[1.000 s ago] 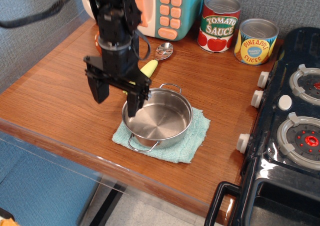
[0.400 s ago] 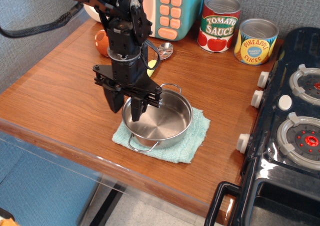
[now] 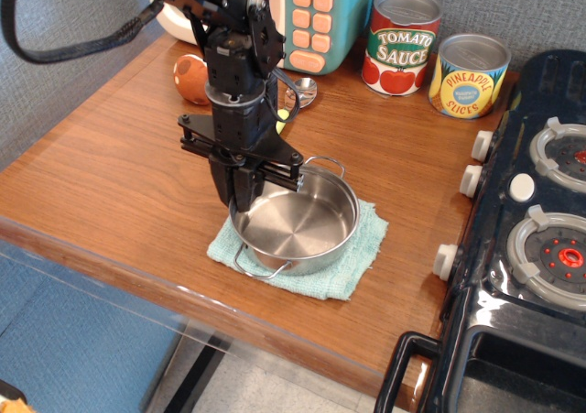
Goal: PLACE THE PAN IN FRONT OF THE OVEN
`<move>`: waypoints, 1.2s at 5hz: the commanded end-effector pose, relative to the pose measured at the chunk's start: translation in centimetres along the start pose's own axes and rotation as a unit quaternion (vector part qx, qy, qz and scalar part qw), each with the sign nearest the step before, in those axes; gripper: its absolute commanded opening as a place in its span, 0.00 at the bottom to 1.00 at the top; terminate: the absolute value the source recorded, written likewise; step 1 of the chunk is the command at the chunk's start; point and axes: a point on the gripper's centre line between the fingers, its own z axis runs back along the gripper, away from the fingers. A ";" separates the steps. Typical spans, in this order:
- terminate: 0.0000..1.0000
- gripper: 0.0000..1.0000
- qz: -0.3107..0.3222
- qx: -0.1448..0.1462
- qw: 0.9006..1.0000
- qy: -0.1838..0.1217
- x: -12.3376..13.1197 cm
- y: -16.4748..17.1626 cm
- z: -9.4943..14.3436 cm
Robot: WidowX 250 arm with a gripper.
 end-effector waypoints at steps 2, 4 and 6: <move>0.00 0.00 0.046 -0.032 0.996 -0.072 4.6 5.8 7.9; 0.00 0.00 0.096 0.023 0.995 -0.024 4.1 13.4 5.7; 0.00 0.00 0.144 0.055 0.988 0.007 3.9 17.4 3.4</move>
